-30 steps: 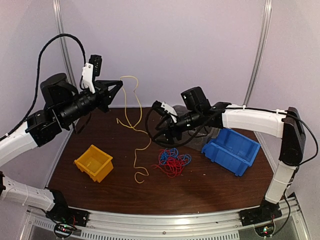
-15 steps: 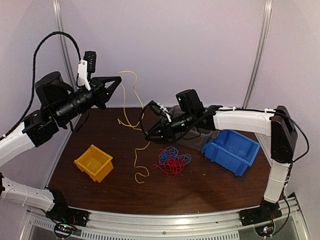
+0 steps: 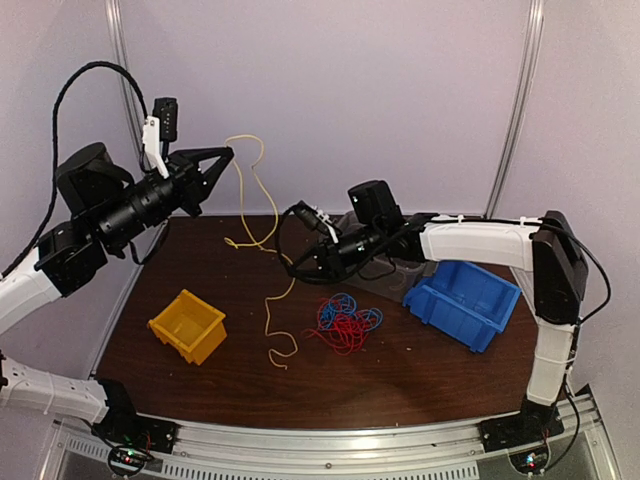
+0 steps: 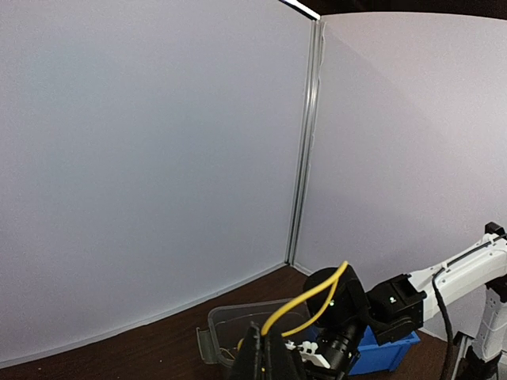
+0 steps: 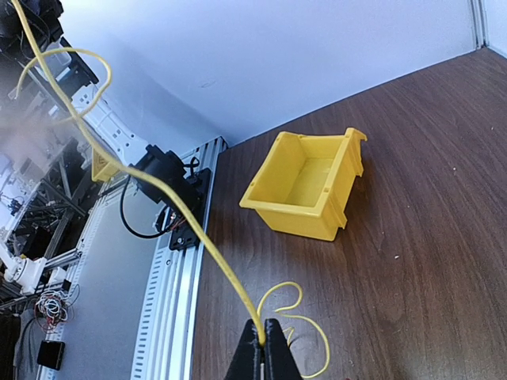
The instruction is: Untangle the cables
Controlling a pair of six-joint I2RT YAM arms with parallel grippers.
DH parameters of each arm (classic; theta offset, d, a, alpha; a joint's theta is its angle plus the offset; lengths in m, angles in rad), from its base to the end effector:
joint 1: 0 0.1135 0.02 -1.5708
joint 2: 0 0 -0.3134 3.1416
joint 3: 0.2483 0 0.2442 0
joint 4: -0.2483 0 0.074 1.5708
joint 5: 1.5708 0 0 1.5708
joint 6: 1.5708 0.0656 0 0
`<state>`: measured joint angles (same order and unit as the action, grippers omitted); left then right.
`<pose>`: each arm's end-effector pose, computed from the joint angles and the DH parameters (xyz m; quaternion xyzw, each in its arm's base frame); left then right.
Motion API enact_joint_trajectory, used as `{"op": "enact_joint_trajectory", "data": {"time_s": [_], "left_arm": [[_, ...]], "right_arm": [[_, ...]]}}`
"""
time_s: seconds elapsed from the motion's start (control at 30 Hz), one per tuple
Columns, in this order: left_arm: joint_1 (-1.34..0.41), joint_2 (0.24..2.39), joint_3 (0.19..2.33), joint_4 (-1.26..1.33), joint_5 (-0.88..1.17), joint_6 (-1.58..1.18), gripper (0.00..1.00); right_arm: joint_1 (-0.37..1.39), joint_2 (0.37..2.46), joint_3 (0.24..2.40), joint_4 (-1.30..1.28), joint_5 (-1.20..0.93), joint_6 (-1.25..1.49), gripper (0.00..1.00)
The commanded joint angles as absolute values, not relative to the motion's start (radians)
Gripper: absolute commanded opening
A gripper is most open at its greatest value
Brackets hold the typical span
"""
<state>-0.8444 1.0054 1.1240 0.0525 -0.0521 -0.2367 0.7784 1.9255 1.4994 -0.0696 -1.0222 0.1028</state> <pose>0.1470 -0.1603 0.4895 0.1736 0.6203 -0.3791 0.6643 0.2914 0.3659 0.3127 -0.4846 0.6239 0.5705 0.2248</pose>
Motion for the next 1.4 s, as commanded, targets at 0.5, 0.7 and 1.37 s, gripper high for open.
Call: {"op": "enact_joint_trajectory", "data": {"time_s": [0.5,0.7,1.37], "left_arm": [[-0.844,0.898,0.902,0.070,-0.224,-0.257,0.45],[-0.844,0.932,0.871,0.064,-0.207,-0.278,0.47],[-0.843,0.967,0.889,0.058,-0.177,-0.283,0.47]], "right_arm": [[0.485,1.836,1.933,-0.125,-0.881,0.120,0.00],[0.385,1.837,2.013,-0.082,-0.885,0.165,0.00],[0.225,1.763,1.996,-0.054,-0.881,0.182,0.00]]}}
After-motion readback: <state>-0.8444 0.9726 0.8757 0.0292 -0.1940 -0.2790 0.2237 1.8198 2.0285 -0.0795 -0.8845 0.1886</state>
